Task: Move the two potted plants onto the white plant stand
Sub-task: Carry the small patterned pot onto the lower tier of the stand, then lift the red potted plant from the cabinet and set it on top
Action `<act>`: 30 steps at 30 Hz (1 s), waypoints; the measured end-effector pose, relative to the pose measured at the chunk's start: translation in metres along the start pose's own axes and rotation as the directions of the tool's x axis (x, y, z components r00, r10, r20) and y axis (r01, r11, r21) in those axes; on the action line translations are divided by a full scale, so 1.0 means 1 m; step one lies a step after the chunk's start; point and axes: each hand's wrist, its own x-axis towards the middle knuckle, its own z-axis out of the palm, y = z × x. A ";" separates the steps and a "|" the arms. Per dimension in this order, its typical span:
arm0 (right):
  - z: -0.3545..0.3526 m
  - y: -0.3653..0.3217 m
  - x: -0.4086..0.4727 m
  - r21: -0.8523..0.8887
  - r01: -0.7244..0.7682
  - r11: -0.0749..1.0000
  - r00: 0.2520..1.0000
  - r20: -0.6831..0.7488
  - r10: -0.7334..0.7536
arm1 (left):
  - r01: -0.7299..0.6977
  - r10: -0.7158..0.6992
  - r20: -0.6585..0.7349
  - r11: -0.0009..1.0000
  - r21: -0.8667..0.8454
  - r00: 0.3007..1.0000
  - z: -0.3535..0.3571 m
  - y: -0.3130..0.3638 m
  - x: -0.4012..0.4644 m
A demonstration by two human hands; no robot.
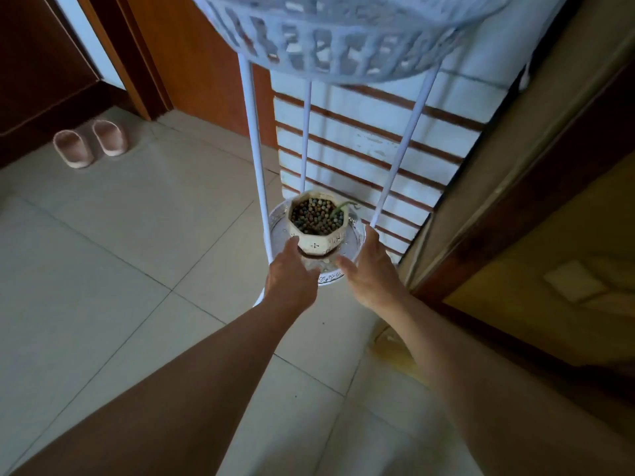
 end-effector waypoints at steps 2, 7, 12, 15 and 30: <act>-0.027 -0.027 -0.021 0.003 -0.012 1.000 1.000 0.005 0.012 | 0.016 -0.017 0.027 1.000 0.015 0.999 -0.029 0.018 -0.022; -0.096 -0.099 -0.074 -0.002 -0.082 0.997 0.997 0.016 0.082 | 0.028 -0.033 0.092 0.998 0.055 0.995 -0.108 0.076 -0.076; -0.153 -0.160 -0.113 -0.014 -0.138 0.990 0.990 -0.015 0.138 | -0.037 0.019 0.152 0.992 0.117 0.988 -0.171 0.132 -0.118; -0.189 -0.195 -0.136 0.005 -0.164 0.986 0.985 -0.049 0.164 | -0.097 0.078 0.177 0.990 0.105 0.981 -0.206 0.170 -0.143; -0.329 -0.278 -0.279 0.115 -0.165 0.980 0.934 -0.301 0.193 | -0.305 0.296 0.201 0.952 0.015 0.934 -0.310 0.275 -0.274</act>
